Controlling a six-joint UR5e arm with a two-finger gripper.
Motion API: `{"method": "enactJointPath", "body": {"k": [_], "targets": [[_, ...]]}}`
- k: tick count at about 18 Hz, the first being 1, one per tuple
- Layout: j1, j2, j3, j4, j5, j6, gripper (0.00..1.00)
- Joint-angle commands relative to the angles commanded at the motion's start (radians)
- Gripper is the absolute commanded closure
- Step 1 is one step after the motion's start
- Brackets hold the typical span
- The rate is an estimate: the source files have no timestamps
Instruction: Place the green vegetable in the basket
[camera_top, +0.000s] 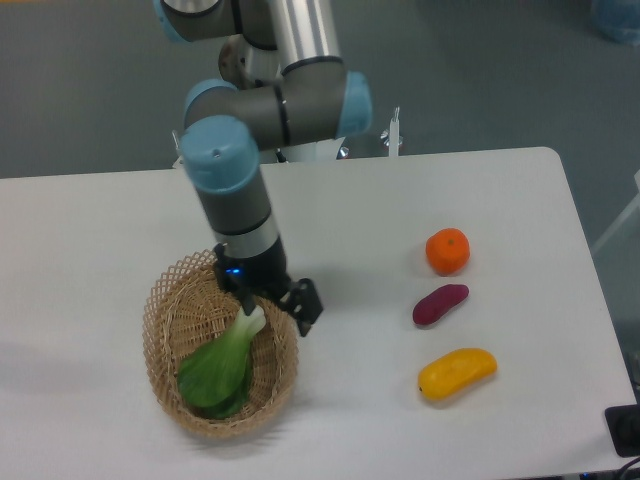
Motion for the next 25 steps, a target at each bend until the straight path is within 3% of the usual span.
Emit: {"method": "enactJointPath", "body": {"k": [4,10,13,15,25], "targets": [[0.078,0.048,0.009,-0.080,-0.034,0.194,0.00],[0.155,0.069,0.031,-0.106,-0.109,0.300,0.00],[0.196,0.083,0.058,-0.190,-0.136,0.393,0.00],[0.224,0.089,0.066,-0.215,-0.158,0.426,0.00],[0.244,0.106,0.041,-0.223,-0.160,0.421,0.00]]}}
